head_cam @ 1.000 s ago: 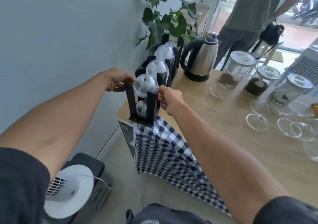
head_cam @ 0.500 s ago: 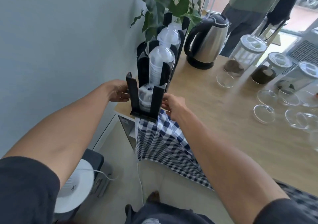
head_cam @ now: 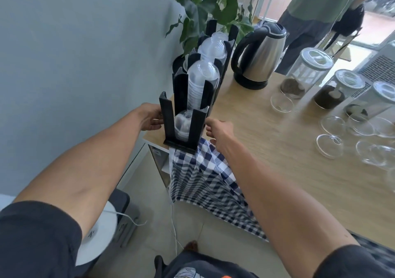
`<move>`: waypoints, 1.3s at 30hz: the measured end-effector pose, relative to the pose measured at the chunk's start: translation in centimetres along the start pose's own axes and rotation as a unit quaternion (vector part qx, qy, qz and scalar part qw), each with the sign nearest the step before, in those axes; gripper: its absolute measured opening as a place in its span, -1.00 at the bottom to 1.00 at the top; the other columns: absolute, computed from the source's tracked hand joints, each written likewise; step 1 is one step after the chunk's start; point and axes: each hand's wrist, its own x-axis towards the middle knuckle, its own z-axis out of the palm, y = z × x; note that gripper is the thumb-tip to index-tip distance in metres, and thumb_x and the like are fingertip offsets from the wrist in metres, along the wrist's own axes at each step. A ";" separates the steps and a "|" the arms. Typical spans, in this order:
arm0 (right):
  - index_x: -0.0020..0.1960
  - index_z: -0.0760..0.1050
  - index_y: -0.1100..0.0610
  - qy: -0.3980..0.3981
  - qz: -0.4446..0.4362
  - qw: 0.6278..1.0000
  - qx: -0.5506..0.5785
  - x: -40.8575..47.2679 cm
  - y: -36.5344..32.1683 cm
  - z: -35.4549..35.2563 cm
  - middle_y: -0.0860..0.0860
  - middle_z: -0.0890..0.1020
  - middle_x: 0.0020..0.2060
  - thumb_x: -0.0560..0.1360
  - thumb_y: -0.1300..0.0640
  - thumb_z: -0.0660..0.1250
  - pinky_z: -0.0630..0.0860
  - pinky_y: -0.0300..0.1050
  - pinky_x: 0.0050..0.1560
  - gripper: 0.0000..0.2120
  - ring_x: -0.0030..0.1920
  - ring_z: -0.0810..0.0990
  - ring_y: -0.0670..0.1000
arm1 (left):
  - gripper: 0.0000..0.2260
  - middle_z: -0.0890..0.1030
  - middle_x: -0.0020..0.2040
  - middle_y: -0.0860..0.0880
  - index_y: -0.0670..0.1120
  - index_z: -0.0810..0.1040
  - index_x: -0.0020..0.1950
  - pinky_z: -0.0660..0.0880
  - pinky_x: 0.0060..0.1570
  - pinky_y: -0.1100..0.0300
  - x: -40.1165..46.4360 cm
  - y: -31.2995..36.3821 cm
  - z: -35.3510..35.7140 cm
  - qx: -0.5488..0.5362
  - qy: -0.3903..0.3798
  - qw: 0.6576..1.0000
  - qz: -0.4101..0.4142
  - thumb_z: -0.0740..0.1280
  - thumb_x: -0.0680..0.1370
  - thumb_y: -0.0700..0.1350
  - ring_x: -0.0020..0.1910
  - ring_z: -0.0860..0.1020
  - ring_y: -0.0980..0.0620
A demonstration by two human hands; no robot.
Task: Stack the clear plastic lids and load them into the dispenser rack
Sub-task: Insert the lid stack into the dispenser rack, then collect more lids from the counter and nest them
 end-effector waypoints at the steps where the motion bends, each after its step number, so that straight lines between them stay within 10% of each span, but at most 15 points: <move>1: -0.03 0.60 0.23 -0.002 -0.021 1.000 -0.003 -0.3 -0.4 -0.3 0.06 0.57 -0.25 0.45 0.13 0.48 0.38 -0.13 -0.31 -0.81 -0.28 0.48 0.03 | -0.93 0.59 -0.19 0.00 -0.07 0.60 0.03 0.50 -0.13 0.19 -0.7 0.5 -0.2 -0.002 0.008 1.000 0.009 0.35 0.58 -0.15 -0.25 0.57 0.07; 13: -0.06 0.56 0.14 -0.004 -0.333 0.924 -0.187 -6.2 -7.3 -5.8 0.02 0.65 -0.21 0.59 -0.08 0.28 0.50 -0.02 -0.19 -0.71 -0.24 0.56 0.00 | -0.68 0.60 0.11 -0.09 -0.15 0.63 0.18 0.44 0.03 0.13 -11.4 8.1 0.4 0.145 0.202 0.942 0.226 0.49 0.50 -0.02 0.10 0.57 -0.10; 17: 0.06 0.51 0.02 0.033 -0.383 0.863 -0.328 -7.3 -7.2 -9.9 0.06 0.62 0.07 0.55 -0.18 0.23 0.51 0.16 0.15 -0.71 0.09 0.57 0.15 | -0.40 0.56 0.40 -0.13 -0.12 0.52 0.47 0.43 0.32 0.06 -14.4 8.2 4.9 0.253 0.207 0.906 0.269 0.46 0.47 0.09 0.36 0.52 -0.17; 23: 0.55 0.33 0.16 0.040 -0.339 0.853 -0.395 -6.6 -4.5 -18.1 0.15 0.43 0.52 0.59 -0.23 0.25 0.32 0.25 0.46 -0.33 0.52 0.35 0.21 | -0.57 0.60 0.36 -0.17 -0.06 0.62 0.29 0.50 0.20 0.03 -17.8 7.4 13.4 0.344 0.181 0.873 0.296 0.38 0.47 0.08 0.27 0.57 -0.20; 39: 0.41 0.44 0.21 0.142 -0.234 0.872 -0.405 -0.1 3.8 -36.7 0.20 0.52 0.38 0.56 -0.19 0.35 0.32 0.13 0.43 -0.40 0.44 0.41 0.26 | -0.45 0.56 0.43 -0.08 0.08 0.46 0.52 0.47 0.35 0.01 -16.1 4.8 36.7 0.463 0.067 0.817 0.337 0.39 0.51 0.04 0.41 0.50 -0.14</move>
